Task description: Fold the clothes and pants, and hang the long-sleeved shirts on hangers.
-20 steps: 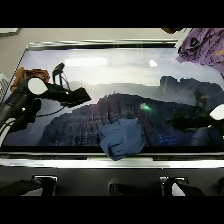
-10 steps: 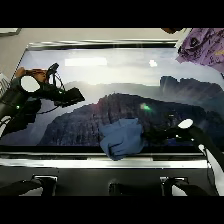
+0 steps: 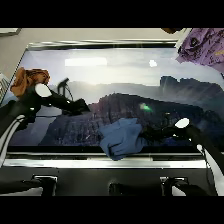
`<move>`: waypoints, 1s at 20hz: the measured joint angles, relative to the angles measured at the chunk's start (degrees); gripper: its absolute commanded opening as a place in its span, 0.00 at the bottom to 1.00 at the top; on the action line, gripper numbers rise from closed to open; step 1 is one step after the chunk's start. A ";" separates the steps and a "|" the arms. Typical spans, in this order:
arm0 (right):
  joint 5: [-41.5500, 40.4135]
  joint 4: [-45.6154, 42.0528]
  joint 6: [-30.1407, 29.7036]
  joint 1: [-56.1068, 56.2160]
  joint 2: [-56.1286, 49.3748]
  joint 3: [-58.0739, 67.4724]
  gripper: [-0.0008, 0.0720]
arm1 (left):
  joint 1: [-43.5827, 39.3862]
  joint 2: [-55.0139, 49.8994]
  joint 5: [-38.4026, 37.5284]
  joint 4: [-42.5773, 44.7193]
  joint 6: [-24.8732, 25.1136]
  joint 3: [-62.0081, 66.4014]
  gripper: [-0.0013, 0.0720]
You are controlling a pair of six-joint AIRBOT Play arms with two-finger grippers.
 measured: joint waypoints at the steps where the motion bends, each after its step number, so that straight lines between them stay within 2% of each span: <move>1: 0.37 -0.42 0.63 0.02 0.94 0.09 0.05 | -0.39 -1.88 0.76 -2.86 1.99 -1.07 0.74; 8: 2.51 -1.36 2.62 0.02 4.66 0.31 0.05 | -6.62 -11.61 2.38 -16.17 10.95 -3.50 0.73; 9: 2.91 -1.42 2.75 0.02 4.79 0.33 0.05 | -7.48 -12.15 2.32 -16.94 11.50 -3.56 0.68; 10: 3.02 -1.49 2.73 0.02 4.87 0.35 0.05 | -8.26 -12.57 2.19 -17.49 11.96 -3.61 0.44; 11: 3.21 -1.66 2.73 0.02 4.94 0.35 0.05 | -8.98 -12.90 2.16 -18.01 12.35 -3.67 0.05; 16: 5.55 -2.32 2.51 0.04 5.07 3.21 0.05 | -8.98 -12.63 1.55 -18.49 13.53 -2.14 0.04; 20: 8.92 -6.05 2.75 0.04 5.07 18.38 0.05 | -4.24 -7.72 -0.57 -10.95 10.86 9.57 0.04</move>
